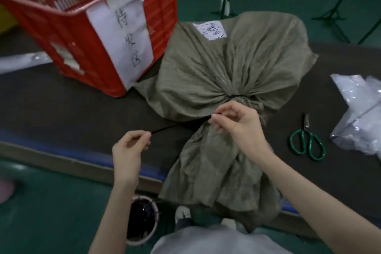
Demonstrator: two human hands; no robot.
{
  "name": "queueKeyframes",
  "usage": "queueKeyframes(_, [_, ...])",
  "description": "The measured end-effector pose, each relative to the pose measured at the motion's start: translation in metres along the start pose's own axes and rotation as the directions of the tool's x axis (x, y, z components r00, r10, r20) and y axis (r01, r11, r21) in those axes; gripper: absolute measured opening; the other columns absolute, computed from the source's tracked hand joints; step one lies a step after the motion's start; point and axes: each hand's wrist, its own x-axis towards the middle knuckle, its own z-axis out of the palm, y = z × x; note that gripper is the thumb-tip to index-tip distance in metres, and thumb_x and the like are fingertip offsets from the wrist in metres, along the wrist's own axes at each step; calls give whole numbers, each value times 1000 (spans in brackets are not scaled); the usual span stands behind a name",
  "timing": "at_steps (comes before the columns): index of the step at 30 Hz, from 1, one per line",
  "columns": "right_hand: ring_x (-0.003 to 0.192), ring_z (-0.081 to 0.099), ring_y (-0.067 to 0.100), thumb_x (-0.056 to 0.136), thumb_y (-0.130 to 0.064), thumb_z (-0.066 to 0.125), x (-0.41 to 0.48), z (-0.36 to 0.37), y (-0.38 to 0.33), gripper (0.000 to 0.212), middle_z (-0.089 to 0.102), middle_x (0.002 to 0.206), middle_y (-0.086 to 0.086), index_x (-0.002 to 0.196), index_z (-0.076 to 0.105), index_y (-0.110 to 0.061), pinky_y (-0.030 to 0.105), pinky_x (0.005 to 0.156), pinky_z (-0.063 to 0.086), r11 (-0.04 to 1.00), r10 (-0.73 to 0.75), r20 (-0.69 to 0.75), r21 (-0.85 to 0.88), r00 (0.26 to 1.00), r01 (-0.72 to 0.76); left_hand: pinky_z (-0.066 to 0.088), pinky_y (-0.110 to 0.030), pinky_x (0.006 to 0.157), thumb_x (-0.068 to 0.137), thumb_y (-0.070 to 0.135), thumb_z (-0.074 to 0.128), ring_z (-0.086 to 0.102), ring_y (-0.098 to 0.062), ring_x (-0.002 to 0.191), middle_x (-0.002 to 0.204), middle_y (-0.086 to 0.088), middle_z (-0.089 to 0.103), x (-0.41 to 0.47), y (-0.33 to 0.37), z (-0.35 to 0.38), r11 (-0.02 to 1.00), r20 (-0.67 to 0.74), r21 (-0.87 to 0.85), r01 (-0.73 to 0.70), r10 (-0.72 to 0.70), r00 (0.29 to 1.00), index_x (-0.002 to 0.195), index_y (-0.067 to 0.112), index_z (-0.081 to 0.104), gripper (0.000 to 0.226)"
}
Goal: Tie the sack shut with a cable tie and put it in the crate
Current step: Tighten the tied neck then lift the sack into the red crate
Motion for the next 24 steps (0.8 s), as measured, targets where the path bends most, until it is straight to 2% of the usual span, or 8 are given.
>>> queueKeyframes(2, [53,62,13,84,4,63,-1,21,-3,18,72,62,1,78,65,-12,21,52,50,1000,-9,49,28,999,8,48,-17,59,86,4,65,58,-3,58,60,7,64,-6,-13,-23,996,50,84,22,-26,998,77,8,68,9])
queueKeyframes(4, [56,63,14,87,3,60,-2,42,-2,21,72,67,4,79,66,-15,21,53,51,1000,-23,133,-2,991,24,46,-12,60,87,8,64,60,-2,63,67,6,68,-16,-27,-44,987,70,157,18,-30,997,79,10,68,10])
queueKeyframes(7, [58,64,13,88,-2,62,-9,78,2,19,72,70,8,80,67,-18,22,56,51,989,-62,281,-111,958,96,46,-8,68,92,13,58,64,1,79,86,5,71,-28,-48,-74,982,-83,167,87,-74,994,87,17,69,13])
queueKeyframes(10, [60,66,10,88,-10,64,-18,115,13,7,73,74,6,87,70,-11,25,60,54,935,-118,430,-254,895,246,48,-22,83,95,10,51,66,-13,94,94,-1,72,-30,-67,-106,985,-254,92,145,-117,960,90,19,69,20])
queueKeyframes(13, [59,65,16,89,-21,61,-23,153,33,13,72,71,6,90,71,-12,41,61,54,864,-115,552,-355,826,358,49,-36,93,96,8,47,66,-24,101,96,-7,70,-25,-82,-135,979,-349,62,197,-163,923,93,18,67,22])
queueKeyframes(17, [71,68,26,89,-23,62,-34,204,64,13,74,80,7,95,71,-15,41,66,54,783,-70,692,-408,719,469,50,-39,95,95,7,46,67,-24,101,95,-7,70,-15,-86,-163,973,-430,50,224,-181,884,96,14,66,21])
queueKeyframes(20, [82,67,30,94,-26,57,-42,231,76,26,74,92,13,114,66,-12,42,74,54,724,84,795,-463,601,511,50,-39,96,93,6,46,68,-21,95,91,-5,70,-8,-85,-176,976,-473,43,212,-167,865,92,17,66,23])
queueKeyframes(24, [66,55,23,94,-30,55,-38,240,85,31,72,89,14,121,63,-16,37,74,52,709,158,771,-524,617,473,50,-39,97,94,9,46,68,-16,95,92,0,71,2,-81,-184,975,-492,35,219,-174,853,94,20,66,23])
